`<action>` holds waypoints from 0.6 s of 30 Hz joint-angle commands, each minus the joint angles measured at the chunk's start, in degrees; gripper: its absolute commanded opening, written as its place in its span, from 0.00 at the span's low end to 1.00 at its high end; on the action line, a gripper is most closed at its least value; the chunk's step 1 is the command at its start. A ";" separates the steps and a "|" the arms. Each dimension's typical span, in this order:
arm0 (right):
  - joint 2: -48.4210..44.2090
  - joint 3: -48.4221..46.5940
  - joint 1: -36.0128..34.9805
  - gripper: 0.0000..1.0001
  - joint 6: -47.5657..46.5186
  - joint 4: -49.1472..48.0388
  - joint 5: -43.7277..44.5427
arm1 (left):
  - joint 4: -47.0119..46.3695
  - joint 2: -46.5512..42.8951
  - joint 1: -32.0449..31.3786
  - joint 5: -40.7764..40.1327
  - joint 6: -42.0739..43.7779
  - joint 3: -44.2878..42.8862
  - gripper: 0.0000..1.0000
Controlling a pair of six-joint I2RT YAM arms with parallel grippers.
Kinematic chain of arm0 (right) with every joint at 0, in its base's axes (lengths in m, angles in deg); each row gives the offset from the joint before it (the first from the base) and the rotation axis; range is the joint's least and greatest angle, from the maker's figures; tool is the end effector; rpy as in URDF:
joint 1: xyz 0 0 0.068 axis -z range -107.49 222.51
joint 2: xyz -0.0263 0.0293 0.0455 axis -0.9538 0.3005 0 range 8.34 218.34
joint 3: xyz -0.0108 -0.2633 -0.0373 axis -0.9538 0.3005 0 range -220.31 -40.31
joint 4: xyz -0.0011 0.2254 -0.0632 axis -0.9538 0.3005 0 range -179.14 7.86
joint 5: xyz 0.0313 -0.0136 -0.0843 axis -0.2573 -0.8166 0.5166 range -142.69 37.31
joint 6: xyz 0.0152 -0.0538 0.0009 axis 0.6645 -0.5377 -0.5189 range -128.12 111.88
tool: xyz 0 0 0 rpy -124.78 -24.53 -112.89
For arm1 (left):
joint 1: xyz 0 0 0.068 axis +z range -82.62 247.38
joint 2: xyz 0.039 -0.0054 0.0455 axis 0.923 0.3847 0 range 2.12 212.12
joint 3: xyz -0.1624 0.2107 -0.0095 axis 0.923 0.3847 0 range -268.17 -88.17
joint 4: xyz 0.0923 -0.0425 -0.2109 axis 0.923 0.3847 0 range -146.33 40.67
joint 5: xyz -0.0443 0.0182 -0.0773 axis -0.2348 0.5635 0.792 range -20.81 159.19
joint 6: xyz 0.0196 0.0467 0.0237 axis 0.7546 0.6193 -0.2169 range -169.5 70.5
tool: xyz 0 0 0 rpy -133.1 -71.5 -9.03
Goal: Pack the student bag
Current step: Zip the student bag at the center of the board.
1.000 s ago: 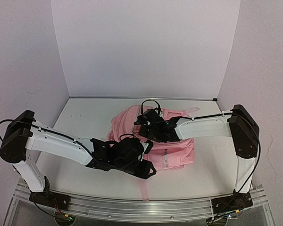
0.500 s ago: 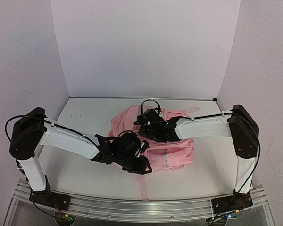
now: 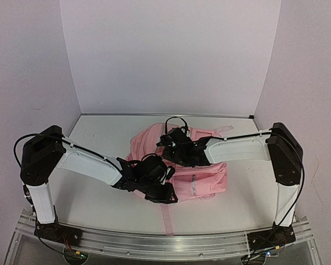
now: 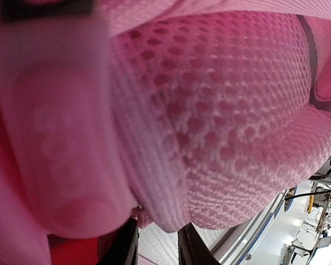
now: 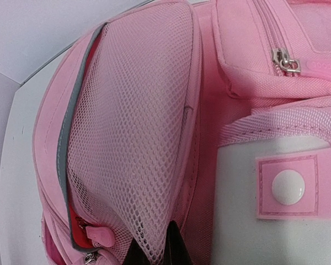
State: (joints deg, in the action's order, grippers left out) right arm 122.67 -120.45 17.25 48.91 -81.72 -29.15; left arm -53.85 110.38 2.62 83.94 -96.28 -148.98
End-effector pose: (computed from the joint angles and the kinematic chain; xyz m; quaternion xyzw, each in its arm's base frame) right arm 0.2519 0.3361 0.2037 0.0974 0.8916 0.2296 0.3781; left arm 0.1457 -0.3318 0.1544 0.1890 0.9134 -0.3488 0.0914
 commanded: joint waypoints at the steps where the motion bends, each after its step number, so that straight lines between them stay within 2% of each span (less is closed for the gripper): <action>1: 0.55 -2.88 2.21 0.00 1.77 -11.34 4.69 | -0.04 0.99 1.48 -4.64 -0.25 -1.30 0.22; 10: 0.46 -2.13 2.22 0.00 1.69 -11.77 4.78 | -2.59 2.76 1.93 -3.48 0.54 -2.21 0.08; 18: 0.55 -1.77 2.21 0.00 1.69 -11.90 4.78 | -4.97 3.63 2.50 -3.65 0.50 -2.82 0.09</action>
State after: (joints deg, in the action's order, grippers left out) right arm 122.67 -120.45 17.31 48.91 -81.92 -29.19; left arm -56.02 112.06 3.67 82.63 -95.96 -149.35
